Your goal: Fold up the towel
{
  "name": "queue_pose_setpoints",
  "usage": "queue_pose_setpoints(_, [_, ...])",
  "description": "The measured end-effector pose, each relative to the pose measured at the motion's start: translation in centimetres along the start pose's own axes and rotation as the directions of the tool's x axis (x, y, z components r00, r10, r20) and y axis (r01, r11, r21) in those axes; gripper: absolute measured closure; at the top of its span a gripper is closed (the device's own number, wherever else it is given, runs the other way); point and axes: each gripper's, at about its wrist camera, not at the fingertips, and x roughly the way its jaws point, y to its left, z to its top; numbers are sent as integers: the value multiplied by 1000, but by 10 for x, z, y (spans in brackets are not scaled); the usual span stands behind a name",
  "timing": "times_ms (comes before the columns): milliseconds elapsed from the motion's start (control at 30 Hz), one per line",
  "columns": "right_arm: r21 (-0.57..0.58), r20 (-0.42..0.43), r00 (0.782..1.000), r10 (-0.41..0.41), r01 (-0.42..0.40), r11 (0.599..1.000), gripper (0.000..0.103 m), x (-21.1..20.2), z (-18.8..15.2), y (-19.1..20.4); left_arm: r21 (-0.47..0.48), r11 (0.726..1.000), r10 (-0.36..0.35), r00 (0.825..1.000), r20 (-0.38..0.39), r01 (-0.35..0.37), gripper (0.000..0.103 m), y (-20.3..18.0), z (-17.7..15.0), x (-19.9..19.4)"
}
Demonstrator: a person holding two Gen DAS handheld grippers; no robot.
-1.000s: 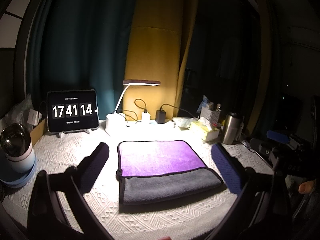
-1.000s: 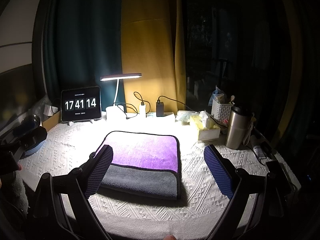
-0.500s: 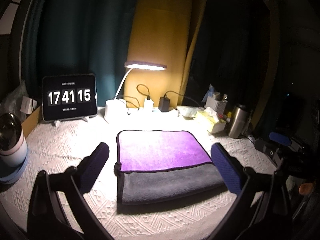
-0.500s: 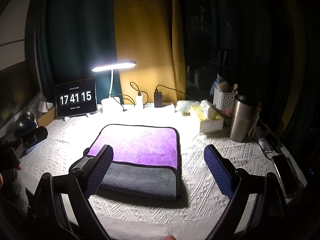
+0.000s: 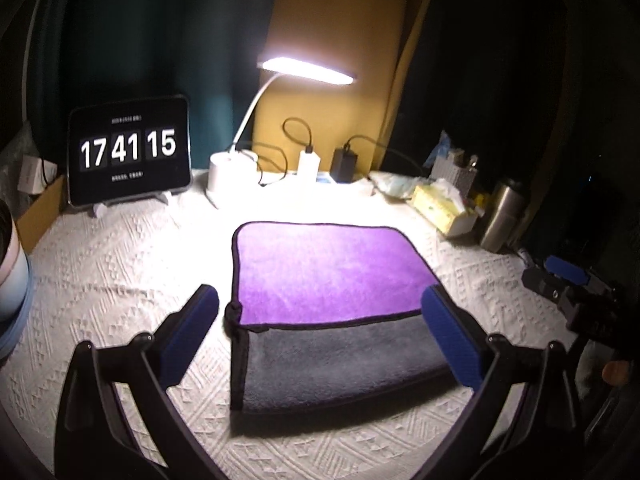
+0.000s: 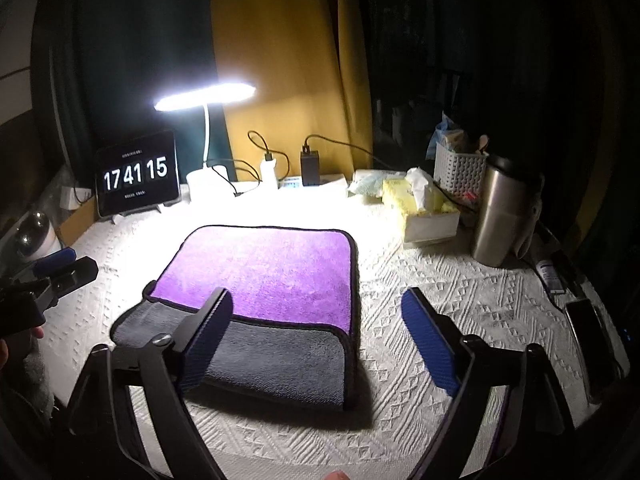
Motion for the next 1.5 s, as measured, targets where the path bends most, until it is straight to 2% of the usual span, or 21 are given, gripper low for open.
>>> queue_pose_setpoints(133, [-3, -33, 999, 6, -6, 1000, 18, 16, -2, -4, 0, 1000, 11, 999, -32, -11, 2, 3, -3, 15])
queue_pose_setpoints(233, [-5, -58, 998, 9, -10, 1000, 18, 26, -5, -7, -5, 1000, 15, 998, -63, -15, 11, 6, -7, 26])
queue_pose_setpoints(333, [2, -78, 997, 9, -9, 1000, 19, 35, -9, -12, -25, 999, 26, 995, -100, -29, 12, 13, -13, 38])
queue_pose_setpoints(467, [14, -104, 995, 8, -7, 1000, 24, 47, -14, -18, -35, 998, 42, 989, -141, -47, 14, 18, -20, 52])
queue_pose_setpoints(600, [17, -137, 990, 15, -13, 1000, 28, 60, -19, -22, -45, 997, 46, 980, -192, -55, 26, 23, -27, 65])
queue_pose_setpoints(833, [35, -189, 981, 36, -30, 999, 36, 84, -26, -29, -56, 995, 71, 965, -253, -88, 30, 34, -37, 86])
queue_pose_setpoints(867, [38, -197, 980, 40, -33, 999, 37, 88, -27, -29, -56, 995, 70, 963, -260, -87, 32, 35, -38, 88])
queue_pose_setpoints(933, [43, -213, 976, 43, -35, 998, 40, 95, -28, -31, -64, 994, 71, 956, -283, -93, 43, 38, -41, 94])
queue_pose_setpoints(1000, [44, -227, 973, 51, -42, 998, 49, 102, -29, -31, -64, 993, 79, 952, -295, -102, 45, 40, -43, 98])
queue_pose_setpoints(1200, [47, -277, 959, 61, -50, 998, 63, 117, -38, -31, -46, 993, 89, 946, -311, -108, 46, 38, -47, 103])
queue_pose_setpoints(1400, [51, -294, 954, 66, -53, 997, 77, 118, -44, -33, -35, 989, 126, 944, -305, -143, 59, 39, -49, 102])
queue_pose_setpoints(1500, [41, -303, 950, 72, -62, 997, 81, 118, -46, -30, -25, 988, 138, 943, -302, -153, 66, 39, -51, 101])
